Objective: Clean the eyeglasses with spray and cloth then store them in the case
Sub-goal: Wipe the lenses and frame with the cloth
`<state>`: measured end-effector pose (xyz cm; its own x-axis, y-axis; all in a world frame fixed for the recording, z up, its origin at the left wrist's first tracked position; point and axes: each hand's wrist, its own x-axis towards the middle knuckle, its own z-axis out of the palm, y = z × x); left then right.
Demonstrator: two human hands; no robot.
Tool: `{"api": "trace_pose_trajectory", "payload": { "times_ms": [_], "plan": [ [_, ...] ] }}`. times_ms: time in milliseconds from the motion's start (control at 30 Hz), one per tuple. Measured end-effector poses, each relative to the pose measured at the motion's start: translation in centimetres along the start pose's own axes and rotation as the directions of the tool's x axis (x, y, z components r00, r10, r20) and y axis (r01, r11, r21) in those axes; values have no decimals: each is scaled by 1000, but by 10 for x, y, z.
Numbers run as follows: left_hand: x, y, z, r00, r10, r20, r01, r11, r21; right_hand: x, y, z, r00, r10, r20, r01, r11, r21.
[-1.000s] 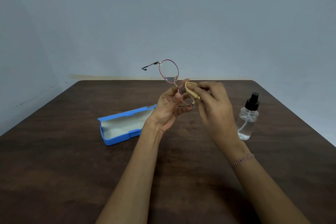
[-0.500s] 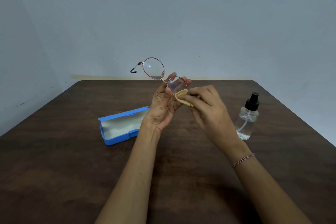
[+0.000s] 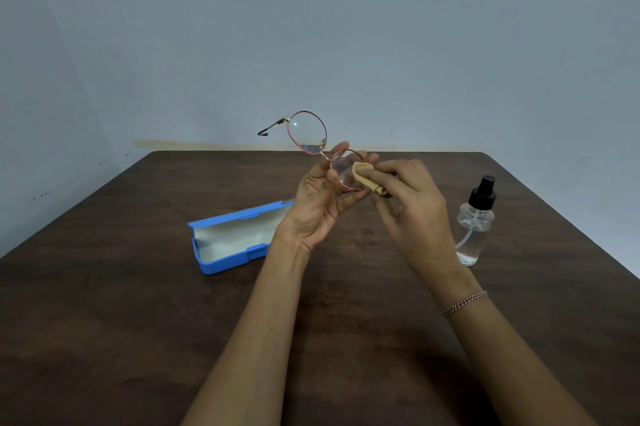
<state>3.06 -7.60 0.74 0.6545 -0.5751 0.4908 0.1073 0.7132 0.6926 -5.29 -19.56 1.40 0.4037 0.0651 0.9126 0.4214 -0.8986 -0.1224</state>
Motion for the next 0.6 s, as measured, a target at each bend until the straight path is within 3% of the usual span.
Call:
{"api": "trace_pose_trajectory", "payload": {
  "times_ms": [267, 433, 600],
  "plan": [
    [1, -3, -6, 998, -58, 24, 58, 998, 4, 0, -9, 3, 994, -105, 14, 104, 993, 60],
    [0, -10, -2, 988, -151, 35, 147, 983, 109, 2, -7, 0, 998, -10, -63, 10, 1000, -6],
    [1, -10, -3, 989, -146, 27, 143, 986, 91, 1, -1, 0, 996, 62, -67, -65, 997, -46]
  ]
}}
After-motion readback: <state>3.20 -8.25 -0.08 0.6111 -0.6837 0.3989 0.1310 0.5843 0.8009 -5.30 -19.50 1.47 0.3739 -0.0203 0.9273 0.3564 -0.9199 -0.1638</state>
